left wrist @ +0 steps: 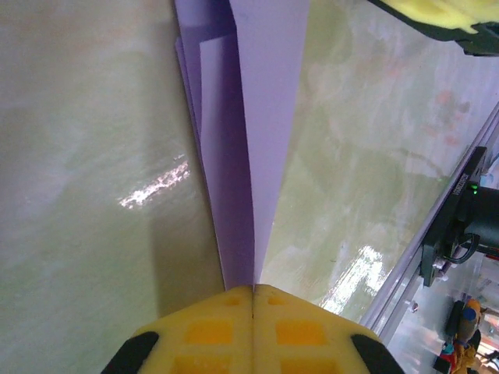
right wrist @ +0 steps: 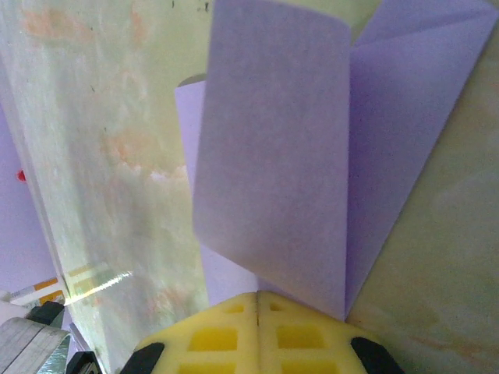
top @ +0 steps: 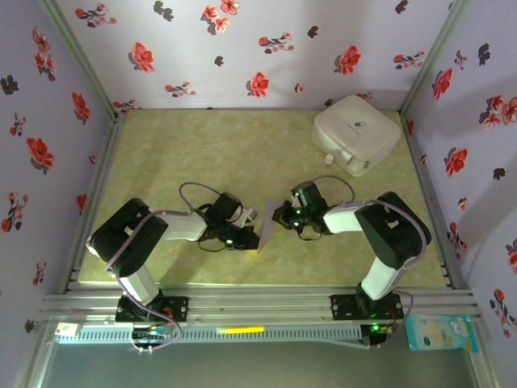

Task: Fold a paper plane with a square sheet of paper (pick it up from the middle)
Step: Fold the wing for the fifth time at the center of the table.

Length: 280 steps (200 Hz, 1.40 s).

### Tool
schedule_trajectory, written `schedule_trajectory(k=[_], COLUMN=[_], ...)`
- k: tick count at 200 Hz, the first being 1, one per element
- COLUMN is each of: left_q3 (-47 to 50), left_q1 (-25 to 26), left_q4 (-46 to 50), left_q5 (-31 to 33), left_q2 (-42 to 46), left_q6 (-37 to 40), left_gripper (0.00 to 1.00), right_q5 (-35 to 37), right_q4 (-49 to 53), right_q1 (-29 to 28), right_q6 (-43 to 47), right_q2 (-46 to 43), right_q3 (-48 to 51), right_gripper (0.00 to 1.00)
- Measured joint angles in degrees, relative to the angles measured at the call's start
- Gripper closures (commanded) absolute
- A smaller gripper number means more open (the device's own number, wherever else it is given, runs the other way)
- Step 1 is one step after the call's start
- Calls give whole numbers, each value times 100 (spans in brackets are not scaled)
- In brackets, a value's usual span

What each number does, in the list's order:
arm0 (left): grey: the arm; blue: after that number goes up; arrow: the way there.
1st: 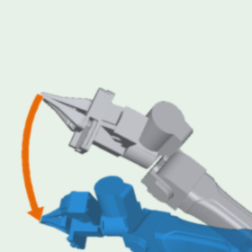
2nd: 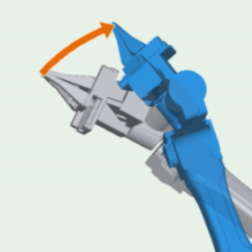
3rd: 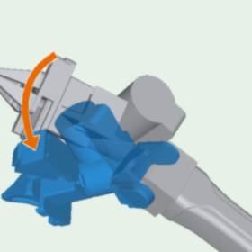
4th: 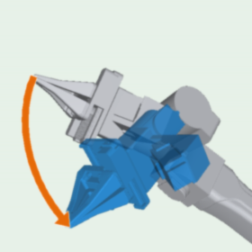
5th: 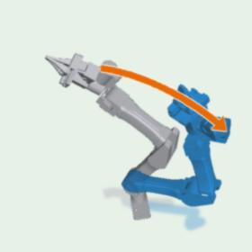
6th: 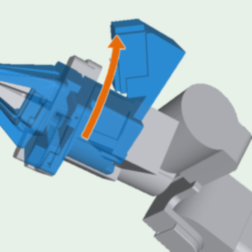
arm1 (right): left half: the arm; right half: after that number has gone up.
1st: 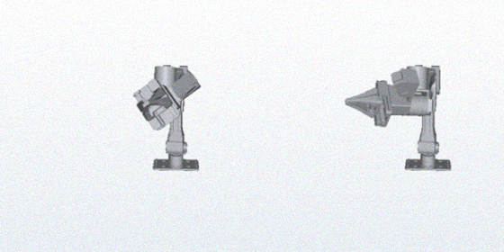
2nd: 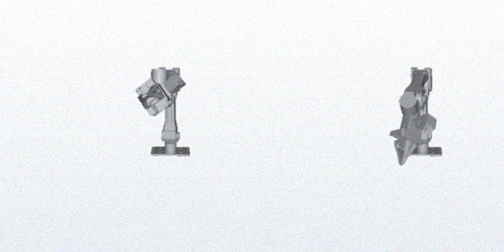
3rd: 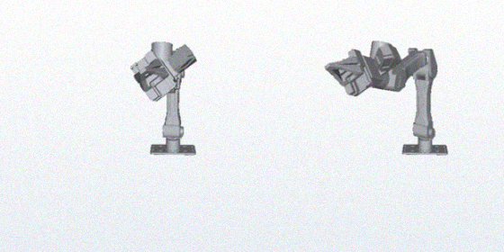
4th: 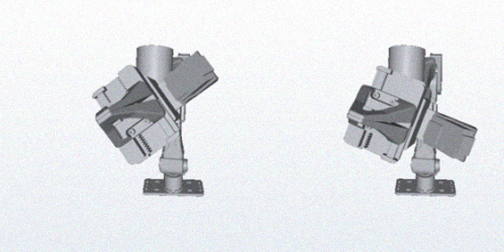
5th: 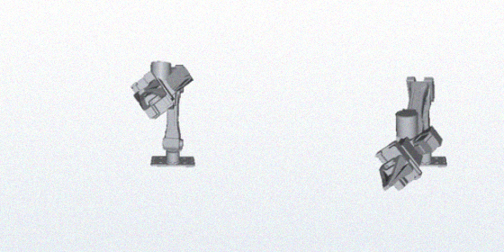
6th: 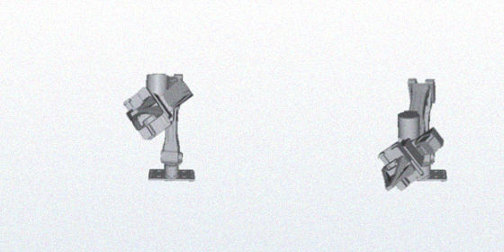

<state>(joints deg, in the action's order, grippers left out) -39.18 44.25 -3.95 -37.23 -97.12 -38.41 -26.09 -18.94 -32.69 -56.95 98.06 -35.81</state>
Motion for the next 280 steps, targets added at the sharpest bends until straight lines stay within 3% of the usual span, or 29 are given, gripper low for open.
schedule_trajectory(k=[23,61,93,117,153,200,280], left_q3=[11,118,271,240,-52,-833,-1224], left_q1=[7,11,28,28,11,28,179], left_q4=[120,201,472,643,702,223,136], left_q5=[42,76,85,236,382,267,278], left_q2=[98,310,791,1067,1309,629,-350], left_q6=[11,9,-24,-24,-168,-400,-472], left_gripper=[99,82,76,76,87,91,91], right_q5=[4,15,17,20,24,39,63], right_q4=[17,42,48,63,85,109,173], right_q1=[0,-11,-11,-11,-17,-24,-31], right_q6=[0,0,2,0,0,0,0], right_q2=[0,0,0,0,0,0,0], right_q3=[-7,-20,-24,-28,-42,-57,-90], right_gripper=[98,98,98,98,98,98,98])
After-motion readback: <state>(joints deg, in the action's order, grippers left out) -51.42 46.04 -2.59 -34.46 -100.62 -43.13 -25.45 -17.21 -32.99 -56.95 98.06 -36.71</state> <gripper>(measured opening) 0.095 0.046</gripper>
